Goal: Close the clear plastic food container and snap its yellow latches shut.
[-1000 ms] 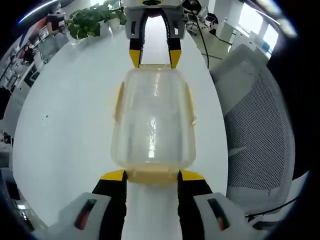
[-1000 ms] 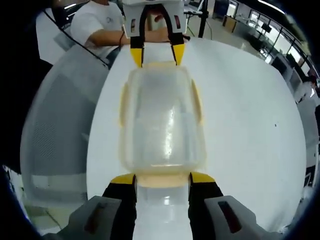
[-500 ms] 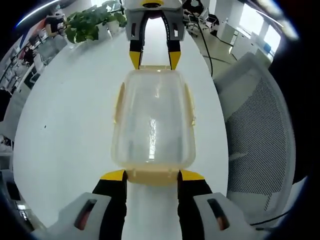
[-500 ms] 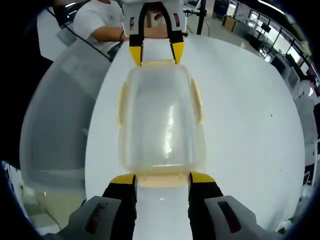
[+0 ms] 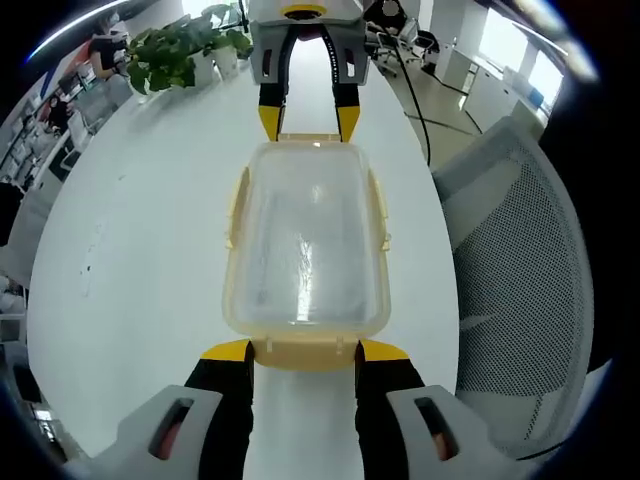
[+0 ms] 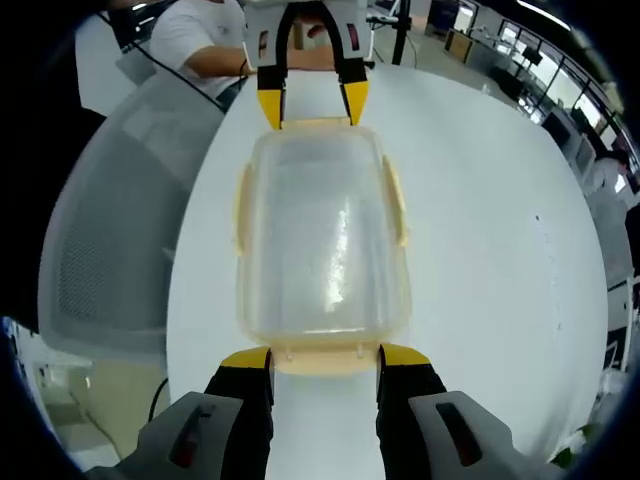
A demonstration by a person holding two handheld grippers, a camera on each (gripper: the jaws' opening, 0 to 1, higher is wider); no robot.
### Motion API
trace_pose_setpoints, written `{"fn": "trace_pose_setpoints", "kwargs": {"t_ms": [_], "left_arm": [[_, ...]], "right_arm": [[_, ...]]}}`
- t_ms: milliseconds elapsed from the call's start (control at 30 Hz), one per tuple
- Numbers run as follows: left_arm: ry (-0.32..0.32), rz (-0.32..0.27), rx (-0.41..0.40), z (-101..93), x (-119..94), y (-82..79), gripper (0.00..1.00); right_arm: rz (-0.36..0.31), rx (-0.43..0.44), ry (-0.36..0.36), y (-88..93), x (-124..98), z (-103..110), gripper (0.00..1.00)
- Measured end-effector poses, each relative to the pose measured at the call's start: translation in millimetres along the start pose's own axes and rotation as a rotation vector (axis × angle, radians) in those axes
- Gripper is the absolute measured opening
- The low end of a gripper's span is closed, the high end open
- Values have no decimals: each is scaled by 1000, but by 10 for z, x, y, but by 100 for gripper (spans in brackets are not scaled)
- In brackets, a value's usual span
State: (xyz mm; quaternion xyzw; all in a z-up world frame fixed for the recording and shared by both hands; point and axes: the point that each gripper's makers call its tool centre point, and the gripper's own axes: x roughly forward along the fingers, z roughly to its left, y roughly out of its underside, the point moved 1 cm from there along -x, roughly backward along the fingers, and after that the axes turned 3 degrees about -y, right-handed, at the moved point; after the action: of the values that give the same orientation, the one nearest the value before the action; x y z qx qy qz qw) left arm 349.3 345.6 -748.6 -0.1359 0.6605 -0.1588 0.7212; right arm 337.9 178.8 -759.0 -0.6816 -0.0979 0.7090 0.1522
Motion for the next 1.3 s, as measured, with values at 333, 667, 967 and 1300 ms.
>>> {"fn": "trace_pose_setpoints", "kwargs": {"t_ms": [333, 667, 967, 1300], "left_arm": [[9, -3, 4, 31, 98, -107, 38], [11, 7, 10, 71, 159, -111, 38], [22, 21, 13, 77, 230, -68, 38], [23, 34, 14, 72, 243, -50, 39]], "right_arm": [[2, 10, -1, 135, -28, -17, 38], [1, 25, -4, 167, -15, -53, 38], [11, 31, -11, 178, 49, -47, 38], [9, 24, -9, 163, 65, -53, 39]]}}
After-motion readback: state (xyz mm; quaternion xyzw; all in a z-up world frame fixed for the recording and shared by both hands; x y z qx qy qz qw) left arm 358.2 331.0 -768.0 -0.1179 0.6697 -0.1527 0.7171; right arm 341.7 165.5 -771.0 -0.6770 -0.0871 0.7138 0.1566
